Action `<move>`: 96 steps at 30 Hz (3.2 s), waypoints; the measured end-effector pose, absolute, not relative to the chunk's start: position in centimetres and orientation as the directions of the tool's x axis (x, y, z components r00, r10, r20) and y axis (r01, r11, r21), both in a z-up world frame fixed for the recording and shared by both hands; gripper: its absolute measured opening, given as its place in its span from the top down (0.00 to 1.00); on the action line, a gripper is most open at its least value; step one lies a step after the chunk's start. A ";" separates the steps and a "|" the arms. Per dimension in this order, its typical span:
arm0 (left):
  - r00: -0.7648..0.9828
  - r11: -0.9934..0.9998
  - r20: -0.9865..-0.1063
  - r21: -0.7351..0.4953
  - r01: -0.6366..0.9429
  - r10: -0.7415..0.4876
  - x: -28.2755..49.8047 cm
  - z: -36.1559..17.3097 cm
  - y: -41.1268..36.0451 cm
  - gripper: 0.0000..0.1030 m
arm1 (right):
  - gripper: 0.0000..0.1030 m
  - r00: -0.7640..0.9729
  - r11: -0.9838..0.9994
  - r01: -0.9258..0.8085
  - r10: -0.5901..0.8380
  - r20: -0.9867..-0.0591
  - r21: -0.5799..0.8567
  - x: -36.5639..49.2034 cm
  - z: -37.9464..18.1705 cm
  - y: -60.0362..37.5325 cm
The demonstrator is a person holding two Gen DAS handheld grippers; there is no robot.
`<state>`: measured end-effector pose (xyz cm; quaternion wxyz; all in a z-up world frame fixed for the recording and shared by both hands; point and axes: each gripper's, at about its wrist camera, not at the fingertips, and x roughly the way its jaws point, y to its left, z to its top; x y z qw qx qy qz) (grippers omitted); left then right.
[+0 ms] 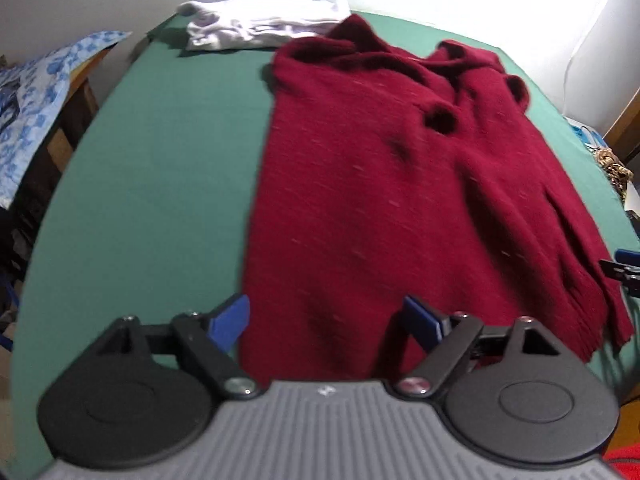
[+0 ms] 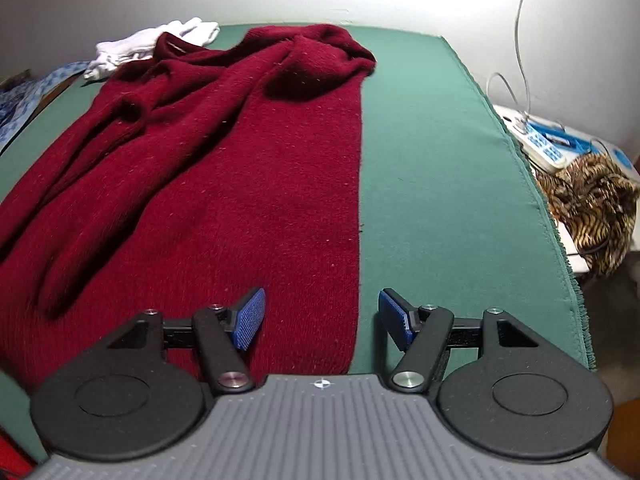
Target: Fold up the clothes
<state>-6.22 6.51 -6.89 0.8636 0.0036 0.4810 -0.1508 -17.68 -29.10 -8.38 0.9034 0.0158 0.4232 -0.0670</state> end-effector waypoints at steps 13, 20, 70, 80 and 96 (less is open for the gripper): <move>0.575 0.988 -0.805 -0.084 0.129 -0.144 -9.6 -7.1 5.2 0.80 | 0.53 0.717 0.988 0.151 -0.094 -0.690 0.023 -19.6 -9.4 -29.3; 0.647 0.993 -0.754 -0.062 0.100 -0.112 -10.5 -4.7 5.7 0.85 | 0.92 0.734 0.975 0.206 -0.099 -0.672 0.082 -20.2 -8.2 -30.1; 0.764 0.976 -0.645 0.149 0.157 -0.025 5.3 1.7 13.1 0.92 | 0.91 0.587 0.838 0.545 -0.401 -0.704 -0.024 -16.0 -6.1 -33.1; 0.796 0.982 -0.592 0.189 -0.012 0.124 15.7 5.0 16.0 0.91 | 0.92 0.632 0.806 0.586 -0.518 -0.577 -0.082 -8.2 1.7 -38.8; 0.758 0.974 -0.645 0.217 0.058 0.099 19.0 0.9 15.2 0.63 | 0.62 0.367 0.571 0.702 -0.802 -0.470 -0.425 2.6 -0.2 -45.1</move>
